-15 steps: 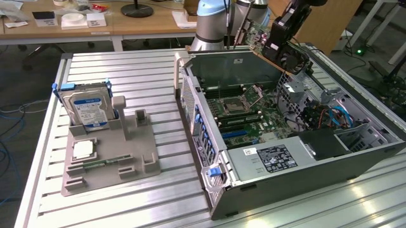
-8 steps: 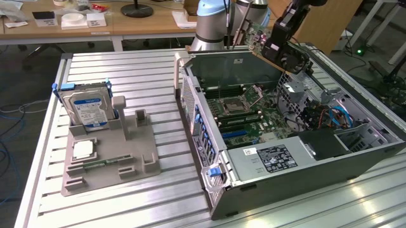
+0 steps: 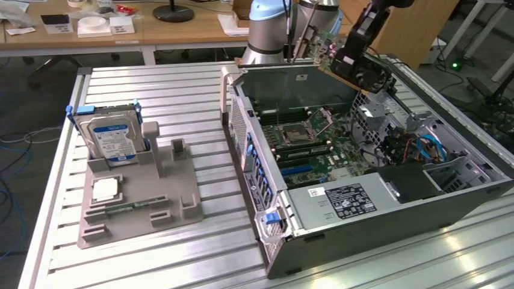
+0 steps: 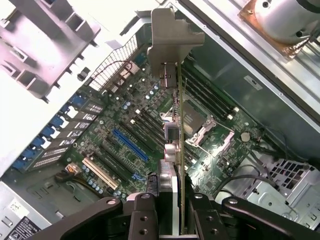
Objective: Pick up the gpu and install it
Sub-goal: 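Insert the gpu into the slot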
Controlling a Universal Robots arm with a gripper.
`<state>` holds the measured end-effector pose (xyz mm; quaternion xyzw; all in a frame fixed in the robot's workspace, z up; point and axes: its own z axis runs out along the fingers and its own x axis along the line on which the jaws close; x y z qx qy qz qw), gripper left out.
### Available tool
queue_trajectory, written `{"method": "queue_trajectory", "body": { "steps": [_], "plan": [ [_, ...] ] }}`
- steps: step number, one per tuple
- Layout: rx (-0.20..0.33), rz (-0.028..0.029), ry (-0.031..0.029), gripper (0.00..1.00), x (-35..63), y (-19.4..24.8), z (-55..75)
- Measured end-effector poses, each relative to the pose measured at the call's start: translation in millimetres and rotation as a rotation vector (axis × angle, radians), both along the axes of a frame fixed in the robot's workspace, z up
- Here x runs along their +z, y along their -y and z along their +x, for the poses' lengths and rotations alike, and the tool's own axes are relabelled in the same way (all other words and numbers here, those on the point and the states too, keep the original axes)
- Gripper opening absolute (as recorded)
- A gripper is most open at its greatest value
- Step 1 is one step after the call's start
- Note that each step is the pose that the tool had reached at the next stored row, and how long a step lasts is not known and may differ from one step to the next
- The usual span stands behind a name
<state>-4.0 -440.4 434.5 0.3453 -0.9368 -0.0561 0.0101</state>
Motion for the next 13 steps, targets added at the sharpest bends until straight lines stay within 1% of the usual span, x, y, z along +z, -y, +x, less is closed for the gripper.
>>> {"method": "queue_trajectory", "body": {
  "steps": [13],
  "plan": [
    [0.097, 0.0000, -0.0001, 0.28, 0.0, 0.0, 0.0]
  ]
}}
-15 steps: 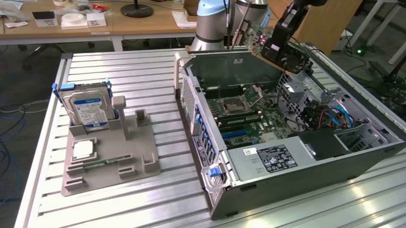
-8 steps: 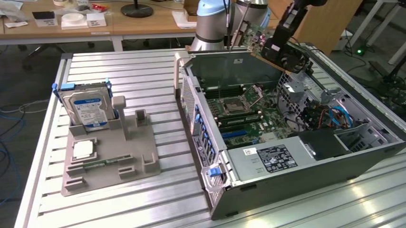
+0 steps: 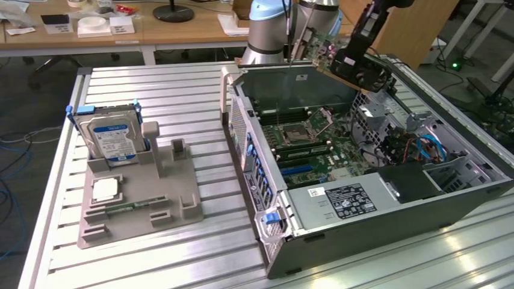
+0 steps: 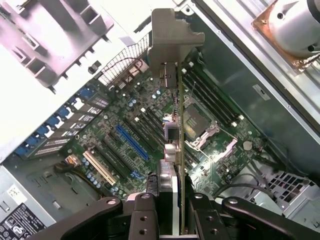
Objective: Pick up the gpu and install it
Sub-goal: 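Insert the gpu into the slot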
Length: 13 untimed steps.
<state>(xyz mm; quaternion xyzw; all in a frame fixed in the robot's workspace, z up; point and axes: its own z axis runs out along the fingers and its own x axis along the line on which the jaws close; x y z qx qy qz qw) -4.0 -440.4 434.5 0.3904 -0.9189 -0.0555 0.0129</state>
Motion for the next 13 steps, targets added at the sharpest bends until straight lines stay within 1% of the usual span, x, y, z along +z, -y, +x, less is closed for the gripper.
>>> {"method": "queue_trajectory", "body": {
  "steps": [10, 13],
  "plan": [
    [0.066, 0.0000, 0.0000, 0.28, 0.0, 0.0, 0.0],
    [0.096, 0.0001, 0.0001, 0.28, 0.0, 0.0, 0.0]
  ]
}}
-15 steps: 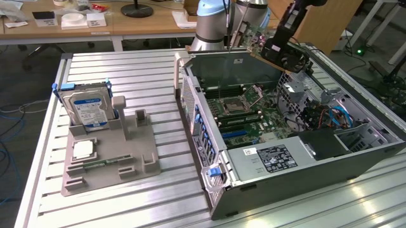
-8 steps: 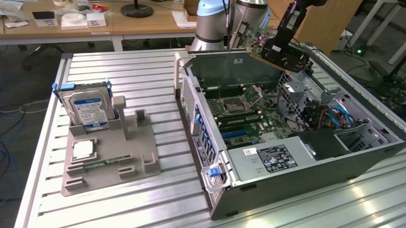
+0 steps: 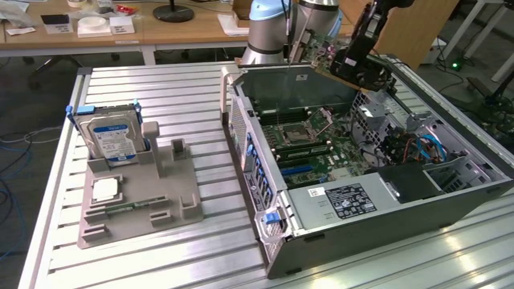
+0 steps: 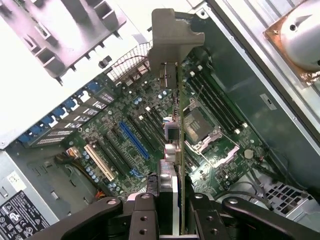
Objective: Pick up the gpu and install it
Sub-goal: 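Insert the gpu into the slot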
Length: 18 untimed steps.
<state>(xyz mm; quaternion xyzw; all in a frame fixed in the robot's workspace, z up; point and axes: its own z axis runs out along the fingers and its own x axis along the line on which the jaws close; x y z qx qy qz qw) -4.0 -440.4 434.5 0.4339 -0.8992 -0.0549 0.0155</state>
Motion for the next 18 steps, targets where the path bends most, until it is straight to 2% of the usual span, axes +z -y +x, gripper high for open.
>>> {"method": "queue_trajectory", "body": {
  "steps": [9, 14, 16, 18],
  "plan": [
    [0.099, 0.0001, 0.0006, 0.28, -0.1, 0.0, 0.2],
    [0.137, 0.0052, 0.0009, 0.28, -0.4, 0.0, 2.2],
    [0.150, 0.0054, 0.0010, 0.28, -0.9, 0.0, 2.8],
    [0.159, 0.0052, 0.0036, 0.28, -1.6, 0.0, 2.9]
  ]
}}
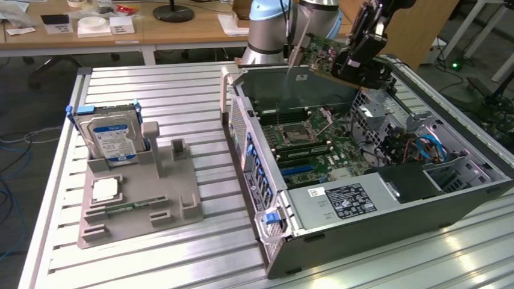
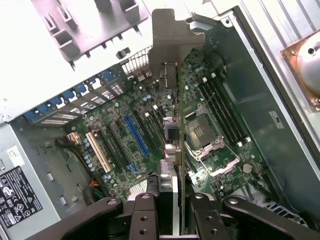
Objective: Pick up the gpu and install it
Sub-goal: 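Insert the gpu into the slot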
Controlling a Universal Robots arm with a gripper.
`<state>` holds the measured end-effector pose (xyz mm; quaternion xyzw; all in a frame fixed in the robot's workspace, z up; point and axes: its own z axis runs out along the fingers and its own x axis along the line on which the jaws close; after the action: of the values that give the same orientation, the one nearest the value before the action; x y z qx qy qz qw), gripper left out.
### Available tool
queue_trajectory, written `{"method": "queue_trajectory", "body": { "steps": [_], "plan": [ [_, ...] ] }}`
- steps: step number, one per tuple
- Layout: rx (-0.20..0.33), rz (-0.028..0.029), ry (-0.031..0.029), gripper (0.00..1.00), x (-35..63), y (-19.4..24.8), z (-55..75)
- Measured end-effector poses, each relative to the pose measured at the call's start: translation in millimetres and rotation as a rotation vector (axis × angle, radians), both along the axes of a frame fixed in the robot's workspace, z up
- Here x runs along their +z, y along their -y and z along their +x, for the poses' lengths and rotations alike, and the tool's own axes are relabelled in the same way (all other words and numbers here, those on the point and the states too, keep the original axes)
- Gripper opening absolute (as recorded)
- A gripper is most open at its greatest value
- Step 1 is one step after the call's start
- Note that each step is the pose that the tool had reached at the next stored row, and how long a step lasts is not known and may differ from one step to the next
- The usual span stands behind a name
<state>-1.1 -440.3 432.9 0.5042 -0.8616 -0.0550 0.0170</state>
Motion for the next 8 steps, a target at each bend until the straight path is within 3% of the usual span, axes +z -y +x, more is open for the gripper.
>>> {"method": "queue_trajectory", "body": {
  "steps": [2, 6, 8],
  "plan": [
    [0.014, 0.0001, 0.0092, 0.28, -1.0, 0.0, 0.1],
    [0.046, 0.0001, 0.0346, 0.28, -2.6, 0.0, 0.0],
    [0.073, 0.0005, 0.0383, 0.28, -3.2, 0.0, 0.1]
  ]
}}
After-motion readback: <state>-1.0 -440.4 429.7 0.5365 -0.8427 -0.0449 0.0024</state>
